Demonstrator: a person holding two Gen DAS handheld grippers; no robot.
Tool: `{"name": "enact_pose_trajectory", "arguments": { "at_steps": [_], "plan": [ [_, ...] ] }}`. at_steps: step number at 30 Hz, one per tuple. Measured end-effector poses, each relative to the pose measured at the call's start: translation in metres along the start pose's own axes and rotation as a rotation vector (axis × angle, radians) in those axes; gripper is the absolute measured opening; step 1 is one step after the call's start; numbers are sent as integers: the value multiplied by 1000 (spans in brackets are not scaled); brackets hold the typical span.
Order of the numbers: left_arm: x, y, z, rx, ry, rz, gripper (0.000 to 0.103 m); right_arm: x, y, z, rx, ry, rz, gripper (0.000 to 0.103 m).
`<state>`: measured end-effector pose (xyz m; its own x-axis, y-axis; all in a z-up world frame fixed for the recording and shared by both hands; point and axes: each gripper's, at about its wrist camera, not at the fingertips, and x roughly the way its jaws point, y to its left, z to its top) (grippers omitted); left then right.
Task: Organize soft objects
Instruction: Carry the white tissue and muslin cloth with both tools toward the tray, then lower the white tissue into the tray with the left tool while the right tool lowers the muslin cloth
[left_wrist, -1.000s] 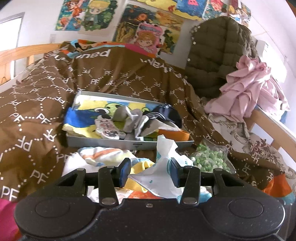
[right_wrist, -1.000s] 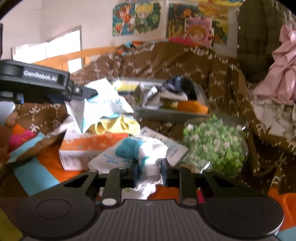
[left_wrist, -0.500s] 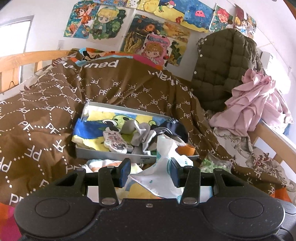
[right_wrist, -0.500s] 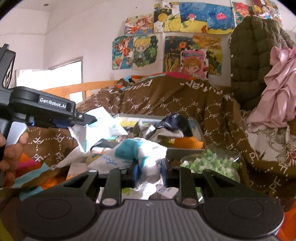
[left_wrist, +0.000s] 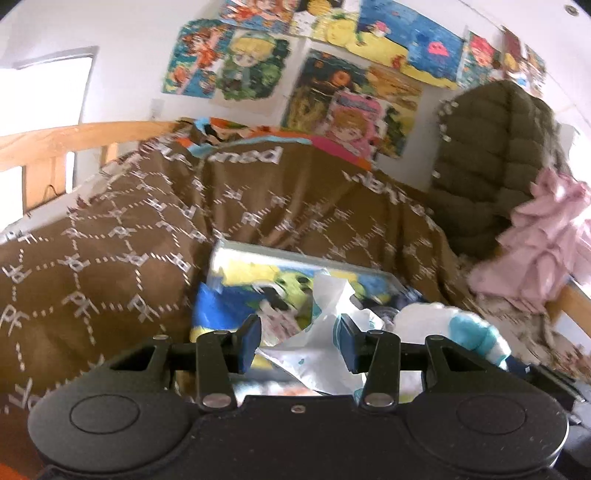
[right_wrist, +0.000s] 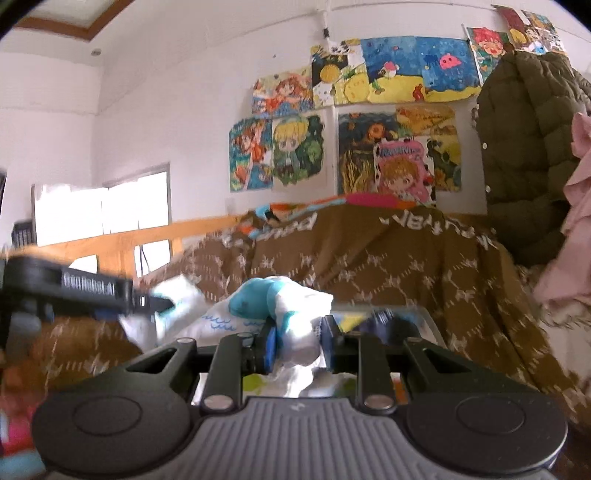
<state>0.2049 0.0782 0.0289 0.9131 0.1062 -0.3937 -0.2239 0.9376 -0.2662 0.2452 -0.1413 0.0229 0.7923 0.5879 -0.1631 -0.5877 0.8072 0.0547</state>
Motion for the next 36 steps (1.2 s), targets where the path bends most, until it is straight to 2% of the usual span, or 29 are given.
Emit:
{"name": "enact_pose_trajectory", "arguments": {
  "at_steps": [6,10,17,22,24,36],
  "plan": [
    [46,14,15,-49,-44,79,47,53,-14,14,112,-51,14,27],
    [75,22,18,-79,-58,118,47,75,-31,9,183,-33,-10,27],
    [116,34,10,-116,-34,197,47,102,-53,-3,293,1,-16,27],
    [130,35,3,-93,1,239,47,117,-57,-11,327,80,-14,27],
    [130,35,1,-90,-14,249,47,120,-55,-13,320,106,-10,27],
    [139,35,-1,-97,6,280,47,127,-56,-16,353,146,10,28]
  ]
}}
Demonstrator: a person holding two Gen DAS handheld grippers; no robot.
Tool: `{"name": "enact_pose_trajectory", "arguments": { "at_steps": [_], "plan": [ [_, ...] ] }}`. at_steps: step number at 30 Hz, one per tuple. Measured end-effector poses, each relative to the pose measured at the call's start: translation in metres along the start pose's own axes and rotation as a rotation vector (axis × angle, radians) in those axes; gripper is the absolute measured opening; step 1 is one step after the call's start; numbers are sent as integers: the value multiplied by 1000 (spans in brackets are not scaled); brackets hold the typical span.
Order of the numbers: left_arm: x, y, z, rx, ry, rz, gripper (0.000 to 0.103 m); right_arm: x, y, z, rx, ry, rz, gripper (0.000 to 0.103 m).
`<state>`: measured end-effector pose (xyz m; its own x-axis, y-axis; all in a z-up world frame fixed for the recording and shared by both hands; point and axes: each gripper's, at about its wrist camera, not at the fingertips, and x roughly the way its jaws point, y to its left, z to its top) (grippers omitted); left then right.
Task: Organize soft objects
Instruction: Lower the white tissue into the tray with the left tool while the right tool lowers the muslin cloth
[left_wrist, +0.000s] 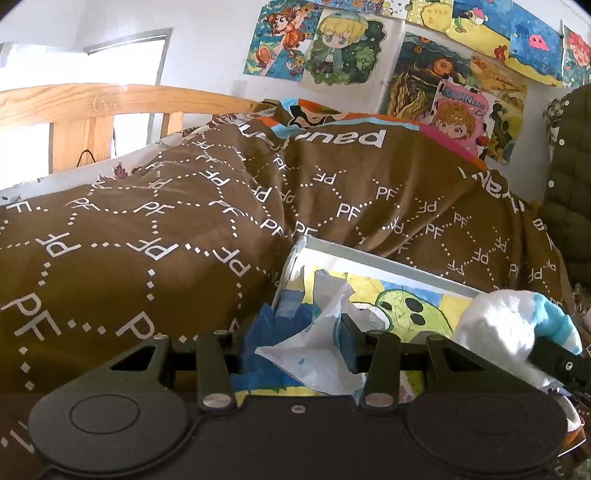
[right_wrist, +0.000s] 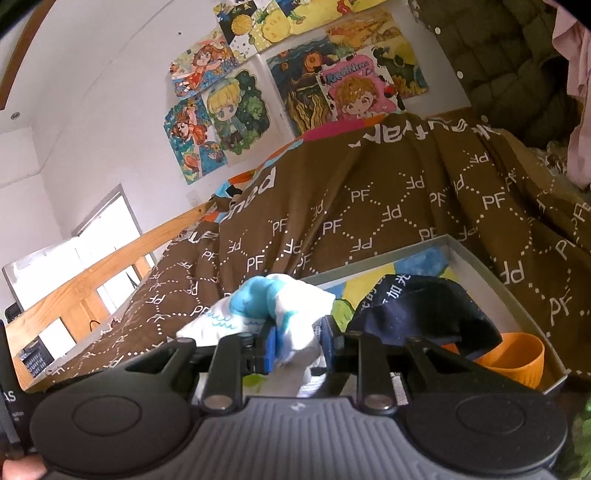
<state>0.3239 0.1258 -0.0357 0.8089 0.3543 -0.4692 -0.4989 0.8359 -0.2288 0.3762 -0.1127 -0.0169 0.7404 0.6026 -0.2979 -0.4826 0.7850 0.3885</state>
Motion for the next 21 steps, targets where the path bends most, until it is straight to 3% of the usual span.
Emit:
{"name": "enact_pose_trajectory", "arguments": {
  "at_steps": [21],
  "plan": [
    [4,-2,-2,12,31,-8,48,15,0,-6,11,99,7,33]
  ]
}}
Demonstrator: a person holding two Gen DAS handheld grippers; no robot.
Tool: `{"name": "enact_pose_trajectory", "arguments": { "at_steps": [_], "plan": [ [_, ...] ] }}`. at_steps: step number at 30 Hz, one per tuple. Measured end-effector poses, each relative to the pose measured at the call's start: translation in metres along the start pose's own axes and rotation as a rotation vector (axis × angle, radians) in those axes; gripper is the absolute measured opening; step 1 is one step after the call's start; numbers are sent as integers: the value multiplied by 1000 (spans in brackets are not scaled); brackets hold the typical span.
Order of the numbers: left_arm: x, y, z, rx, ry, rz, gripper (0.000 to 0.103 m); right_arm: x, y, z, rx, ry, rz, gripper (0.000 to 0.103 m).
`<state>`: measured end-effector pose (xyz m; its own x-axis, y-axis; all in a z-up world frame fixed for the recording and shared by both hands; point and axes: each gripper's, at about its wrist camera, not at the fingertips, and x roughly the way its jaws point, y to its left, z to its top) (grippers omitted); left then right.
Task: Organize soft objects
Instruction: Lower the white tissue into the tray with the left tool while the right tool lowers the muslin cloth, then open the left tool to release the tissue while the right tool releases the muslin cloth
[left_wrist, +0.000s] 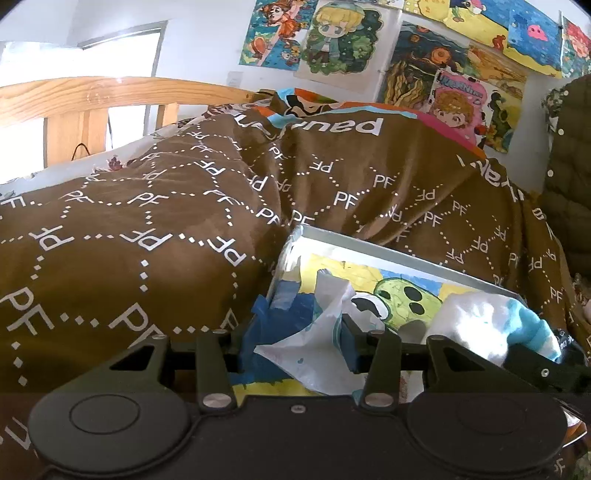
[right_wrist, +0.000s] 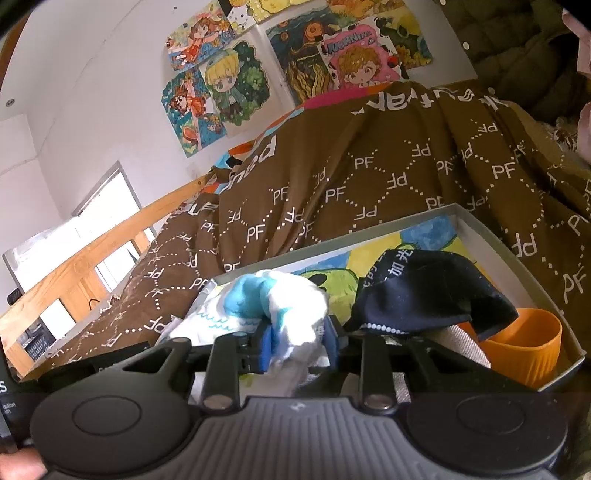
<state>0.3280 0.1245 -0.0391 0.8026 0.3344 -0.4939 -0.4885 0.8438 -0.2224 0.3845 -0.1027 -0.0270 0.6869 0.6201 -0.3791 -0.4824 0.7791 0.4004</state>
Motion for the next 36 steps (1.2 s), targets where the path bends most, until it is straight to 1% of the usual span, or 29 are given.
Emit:
{"name": "enact_pose_trajectory", "arguments": {
  "at_steps": [7,9,13,19,22,29,31,33,36],
  "plan": [
    [1,-1,-1,3,10,-6,48,1,-2,0,3,8,-4,38],
    [1,-1,-1,3,11,-6,49,1,-2,0,1,11,-5,42],
    [1,-1,-1,3,16,-8,49,2,-1,0,-8,19,-9,46],
    [-3,0,-2,-18,17,-11,53,1,3,1,-30,25,-18,50],
    [-7,1,-1,-23,15,-12,58,0,6,2,-46,25,-25,53],
    [-21,2,2,-27,17,-9,70,-5,9,4,-77,22,-28,64],
    [-27,2,4,-19,8,-11,73,-9,10,6,-83,17,-28,68],
    [-34,2,6,-17,0,-10,78,-13,12,8,-89,8,-31,76],
    [-44,2,11,-16,-12,-11,82,-23,16,13,-100,-15,-30,83]
  ]
}}
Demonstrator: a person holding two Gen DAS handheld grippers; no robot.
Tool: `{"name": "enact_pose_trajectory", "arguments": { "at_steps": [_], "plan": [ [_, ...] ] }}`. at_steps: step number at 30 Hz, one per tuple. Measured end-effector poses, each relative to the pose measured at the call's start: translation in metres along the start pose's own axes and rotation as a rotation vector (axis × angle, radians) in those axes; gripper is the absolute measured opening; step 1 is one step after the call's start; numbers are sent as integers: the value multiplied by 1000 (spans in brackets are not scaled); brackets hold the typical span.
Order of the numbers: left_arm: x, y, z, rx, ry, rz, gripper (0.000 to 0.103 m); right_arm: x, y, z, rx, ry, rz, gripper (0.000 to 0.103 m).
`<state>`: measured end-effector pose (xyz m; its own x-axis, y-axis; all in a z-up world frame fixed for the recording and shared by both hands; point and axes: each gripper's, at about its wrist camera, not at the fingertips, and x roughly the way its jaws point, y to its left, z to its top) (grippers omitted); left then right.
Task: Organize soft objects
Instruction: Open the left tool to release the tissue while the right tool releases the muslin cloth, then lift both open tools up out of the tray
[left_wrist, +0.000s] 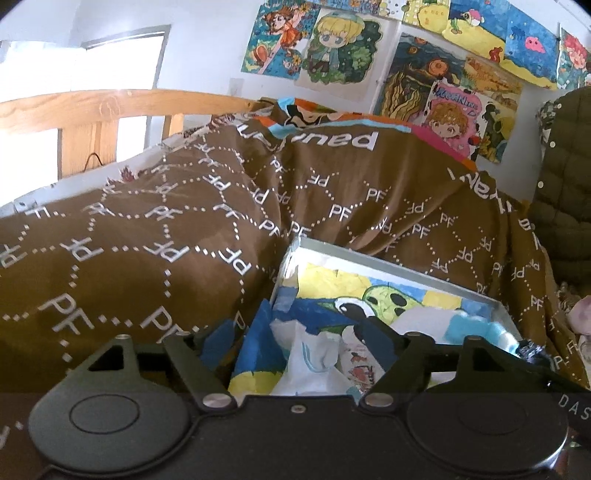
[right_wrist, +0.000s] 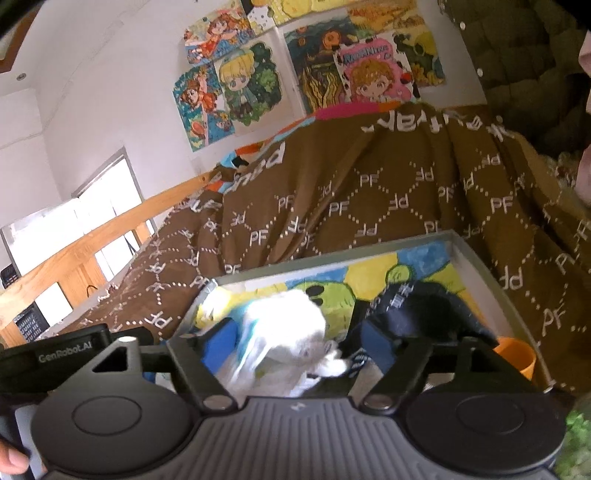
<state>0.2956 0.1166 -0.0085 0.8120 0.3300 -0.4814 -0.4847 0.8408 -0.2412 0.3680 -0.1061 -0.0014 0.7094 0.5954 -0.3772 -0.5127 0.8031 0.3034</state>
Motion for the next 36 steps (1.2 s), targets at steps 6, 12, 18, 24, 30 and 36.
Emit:
{"name": "enact_pose_trajectory", "arguments": {
  "at_steps": [6,12,18,24,30,36],
  "plan": [
    [-25,-6,9,14,-41,-7,91,-25,4,16,-12,-56,-13,94],
    [-53,-14,20,30,-80,-24,99,-54,5,31,-18,-103,-21,102],
    [-85,-24,29,46,-120,-47,102,-84,8,41,-21,-146,-42,103],
    [-112,-31,34,44,-138,-60,102,-108,10,42,-27,-160,-58,103],
    [-140,-38,31,68,-139,-76,102,-132,17,43,-54,-182,-58,103],
    [-168,-39,27,81,-145,-89,102,-156,23,43,-72,-207,-52,103]
  ]
}}
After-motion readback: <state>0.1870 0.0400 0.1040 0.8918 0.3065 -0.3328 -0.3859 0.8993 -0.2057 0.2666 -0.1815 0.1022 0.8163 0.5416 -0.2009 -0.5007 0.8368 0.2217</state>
